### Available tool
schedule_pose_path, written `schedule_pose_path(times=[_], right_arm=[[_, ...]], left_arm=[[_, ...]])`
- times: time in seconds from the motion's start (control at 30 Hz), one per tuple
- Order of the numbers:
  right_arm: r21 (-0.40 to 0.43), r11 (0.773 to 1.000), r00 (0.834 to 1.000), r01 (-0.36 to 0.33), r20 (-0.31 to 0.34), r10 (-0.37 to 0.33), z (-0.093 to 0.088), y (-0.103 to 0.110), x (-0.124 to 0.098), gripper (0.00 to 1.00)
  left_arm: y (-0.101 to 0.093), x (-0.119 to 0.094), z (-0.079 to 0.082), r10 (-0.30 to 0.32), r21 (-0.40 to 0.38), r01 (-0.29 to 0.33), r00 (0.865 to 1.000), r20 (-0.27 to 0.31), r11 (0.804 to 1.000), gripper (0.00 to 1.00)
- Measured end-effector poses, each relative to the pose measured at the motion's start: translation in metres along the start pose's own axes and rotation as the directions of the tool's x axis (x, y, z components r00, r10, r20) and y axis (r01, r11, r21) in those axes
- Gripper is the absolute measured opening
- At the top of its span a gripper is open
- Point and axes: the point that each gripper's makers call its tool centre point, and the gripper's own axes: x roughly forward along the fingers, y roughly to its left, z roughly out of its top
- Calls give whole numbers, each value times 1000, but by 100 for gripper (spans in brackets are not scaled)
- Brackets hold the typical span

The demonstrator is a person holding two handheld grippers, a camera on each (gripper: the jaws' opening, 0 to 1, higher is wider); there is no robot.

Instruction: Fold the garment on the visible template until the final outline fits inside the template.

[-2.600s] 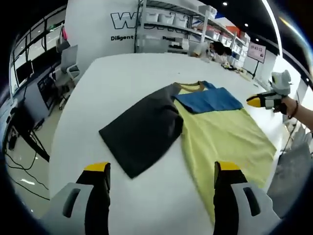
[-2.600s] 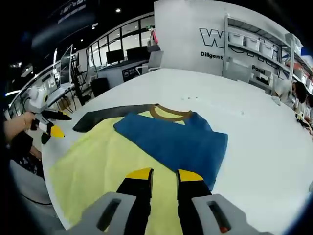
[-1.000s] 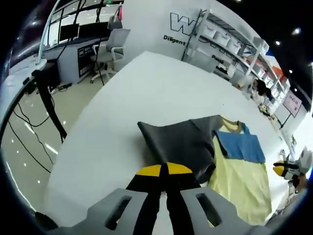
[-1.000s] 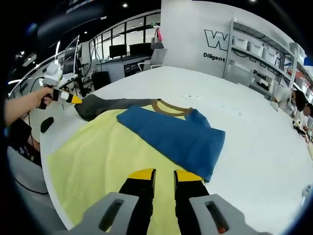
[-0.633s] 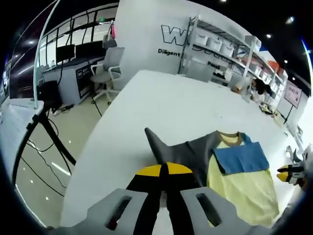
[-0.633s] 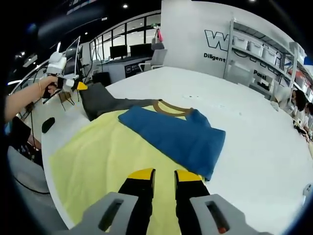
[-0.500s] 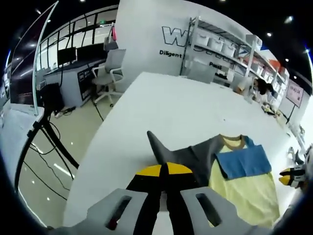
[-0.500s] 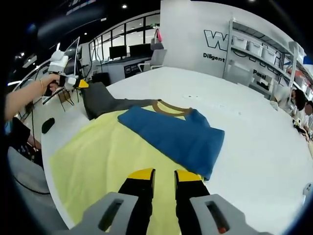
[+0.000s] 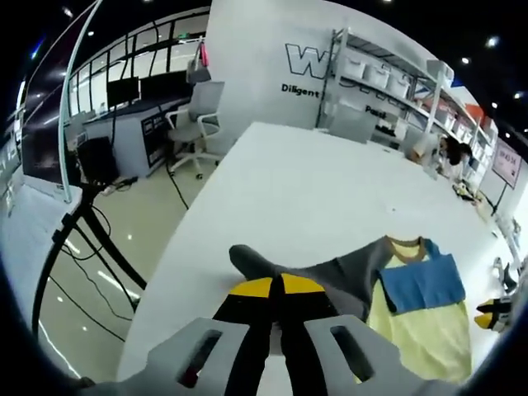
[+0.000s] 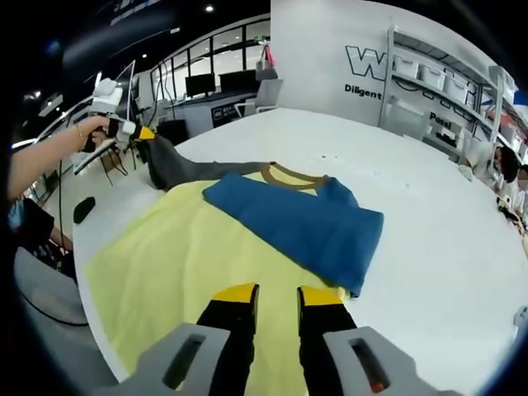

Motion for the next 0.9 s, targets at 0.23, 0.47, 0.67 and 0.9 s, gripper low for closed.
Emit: schedule_pose_path(times=[0.23,0.47,0.67,0.9], right_arm=[[11,1000,1000,-5,5,5,2,0,-1,14],[13,1000,1000,-9,11,9,2,0,-4,15],[22,1000,1000,-4,6,4,-1,-4,-7,16],[28,1000,1000,4,0,-4,-5,-7,-9,16]], left_arm=[[-39,-4,12,-72,45,72,997,17,996,4],[-100,-6,19,-182,121,178,983,29,977,4],[-146,-3,8,-240,213,235,971,-5,948,4],[-185,-3,-6,-269,291,265,963,-27,919,4]])
